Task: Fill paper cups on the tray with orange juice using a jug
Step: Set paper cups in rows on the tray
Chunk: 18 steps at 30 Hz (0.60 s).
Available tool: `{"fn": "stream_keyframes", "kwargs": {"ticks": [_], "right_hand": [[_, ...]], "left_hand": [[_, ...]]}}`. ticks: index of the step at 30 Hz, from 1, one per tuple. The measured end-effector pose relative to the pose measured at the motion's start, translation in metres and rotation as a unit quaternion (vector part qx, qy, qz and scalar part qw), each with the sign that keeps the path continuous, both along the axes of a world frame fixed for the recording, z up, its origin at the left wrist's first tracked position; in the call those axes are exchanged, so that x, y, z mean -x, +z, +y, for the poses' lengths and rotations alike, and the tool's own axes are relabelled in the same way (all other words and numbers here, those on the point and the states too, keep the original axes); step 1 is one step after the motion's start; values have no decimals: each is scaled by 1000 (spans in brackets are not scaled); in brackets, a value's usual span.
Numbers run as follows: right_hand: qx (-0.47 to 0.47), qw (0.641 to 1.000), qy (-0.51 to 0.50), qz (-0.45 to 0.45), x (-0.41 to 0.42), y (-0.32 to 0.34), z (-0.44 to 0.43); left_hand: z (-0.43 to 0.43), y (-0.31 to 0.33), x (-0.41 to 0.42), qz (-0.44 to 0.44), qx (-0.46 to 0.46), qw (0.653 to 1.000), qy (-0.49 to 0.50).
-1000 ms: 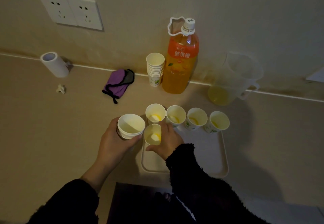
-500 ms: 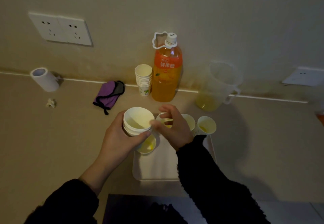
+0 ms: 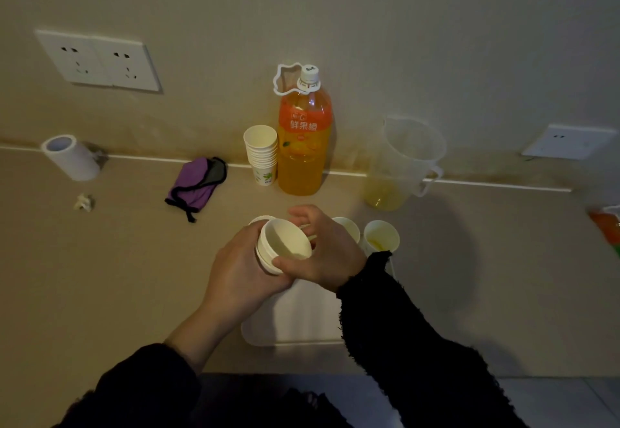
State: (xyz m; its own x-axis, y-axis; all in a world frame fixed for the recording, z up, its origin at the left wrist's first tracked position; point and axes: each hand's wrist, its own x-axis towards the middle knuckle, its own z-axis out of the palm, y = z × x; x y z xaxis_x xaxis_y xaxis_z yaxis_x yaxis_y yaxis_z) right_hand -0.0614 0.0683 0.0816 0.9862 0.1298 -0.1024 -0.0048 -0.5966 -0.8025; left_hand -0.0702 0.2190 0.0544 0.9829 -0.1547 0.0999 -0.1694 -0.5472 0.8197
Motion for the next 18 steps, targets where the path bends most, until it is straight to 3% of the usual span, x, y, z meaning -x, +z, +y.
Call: {"fn": "stream_keyframes", "kwargs": {"ticks": [12, 16, 18], "right_hand": [[-2, 999, -15, -39, 0, -19, -4], [-36, 982, -10, -187, -2, -29, 3], [-41, 976, -1, -213, -6, -29, 4]], "left_hand": [[-2, 3, -4, -4, -48, 999, -19], [-1, -1, -9, -18, -50, 998, 20], [0, -4, -13, -12, -71, 997, 32]]}}
